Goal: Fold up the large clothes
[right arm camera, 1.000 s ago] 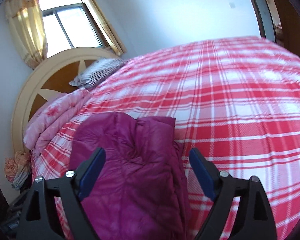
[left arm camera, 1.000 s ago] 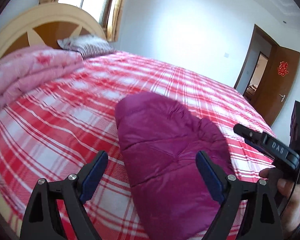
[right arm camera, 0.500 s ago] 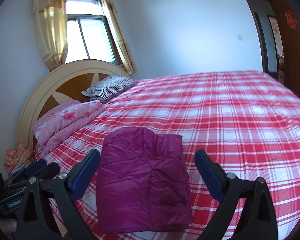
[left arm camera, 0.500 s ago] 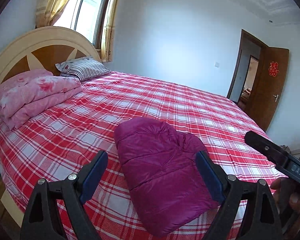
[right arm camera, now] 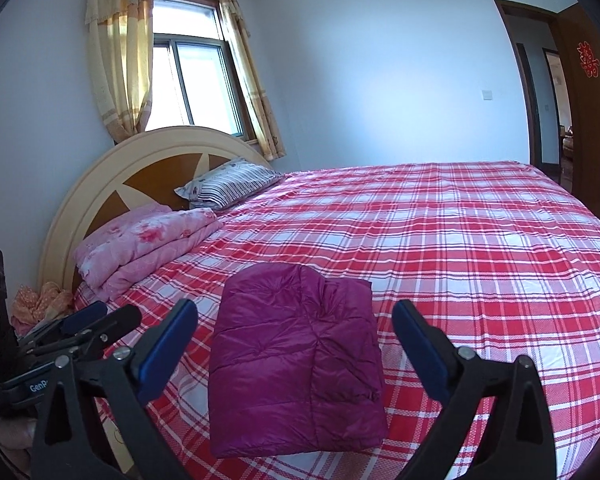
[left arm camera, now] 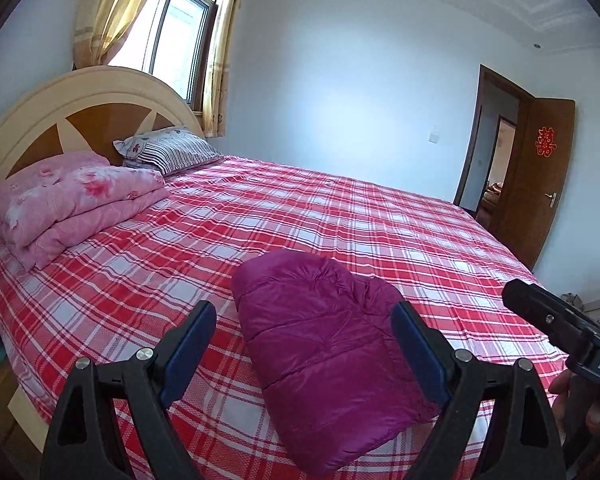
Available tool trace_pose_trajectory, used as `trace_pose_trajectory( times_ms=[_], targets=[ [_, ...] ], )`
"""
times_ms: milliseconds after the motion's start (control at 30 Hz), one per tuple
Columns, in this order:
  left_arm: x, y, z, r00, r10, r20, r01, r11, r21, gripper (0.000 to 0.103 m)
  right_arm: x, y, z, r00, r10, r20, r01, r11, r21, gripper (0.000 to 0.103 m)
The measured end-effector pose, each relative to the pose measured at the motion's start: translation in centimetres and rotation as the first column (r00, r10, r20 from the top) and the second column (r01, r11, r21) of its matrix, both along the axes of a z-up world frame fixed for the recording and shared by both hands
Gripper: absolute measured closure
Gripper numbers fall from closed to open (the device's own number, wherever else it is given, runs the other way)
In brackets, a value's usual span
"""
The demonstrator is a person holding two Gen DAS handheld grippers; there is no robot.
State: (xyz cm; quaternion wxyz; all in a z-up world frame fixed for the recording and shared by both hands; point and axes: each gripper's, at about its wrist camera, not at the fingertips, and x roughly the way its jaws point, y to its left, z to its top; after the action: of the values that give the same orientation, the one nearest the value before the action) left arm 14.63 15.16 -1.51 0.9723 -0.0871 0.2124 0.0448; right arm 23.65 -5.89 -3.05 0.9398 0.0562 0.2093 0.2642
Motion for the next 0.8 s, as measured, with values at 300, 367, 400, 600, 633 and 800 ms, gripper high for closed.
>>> trace_pose_trajectory(
  times_ms=[300, 367, 400, 600, 633, 800],
  targets=[
    [0.0, -0.3, -0.2, 1.0, 0.001, -0.005, -0.001, 1.0, 0.009, 0.013, -0.7, -0.2, 0.1, 1.0, 0.002, 0.012, -0.002, 1.0, 0.011, 0.003],
    [0.1, -0.4, -0.3, 1.0, 0.004, -0.005, -0.004, 1.0, 0.015, 0.013, -0.8, -0.1, 0.0, 1.0, 0.004, 0.014, -0.004, 1.0, 0.01, 0.003],
    [0.1, -0.3, -0.3, 1.0, 0.002, -0.007, -0.002, 1.0, 0.017, 0.013, -0.8, -0.1, 0.0, 1.0, 0.005, 0.014, -0.005, 1.0, 0.01, 0.003],
    [0.2, -0.3, -0.3, 1.0, 0.018, -0.018, -0.018, 1.0, 0.021, 0.013, -1.1, -0.2, 0.1, 1.0, 0.009, 0.026, -0.009, 1.0, 0.015, 0.003],
    [0.2, -0.2, -0.3, 1.0, 0.023, -0.018, -0.023, 1.0, 0.02, 0.013, -1.2, -0.2, 0.2, 1.0, 0.009, 0.028, -0.01, 1.0, 0.016, 0.003],
    [0.3, 0.1, -0.4, 0.999, 0.029, -0.032, -0.028, 0.999, 0.014, 0.013, -1.4, -0.4, 0.5, 0.999, 0.011, 0.044, -0.012, 1.0, 0.025, 0.002]
  ],
)
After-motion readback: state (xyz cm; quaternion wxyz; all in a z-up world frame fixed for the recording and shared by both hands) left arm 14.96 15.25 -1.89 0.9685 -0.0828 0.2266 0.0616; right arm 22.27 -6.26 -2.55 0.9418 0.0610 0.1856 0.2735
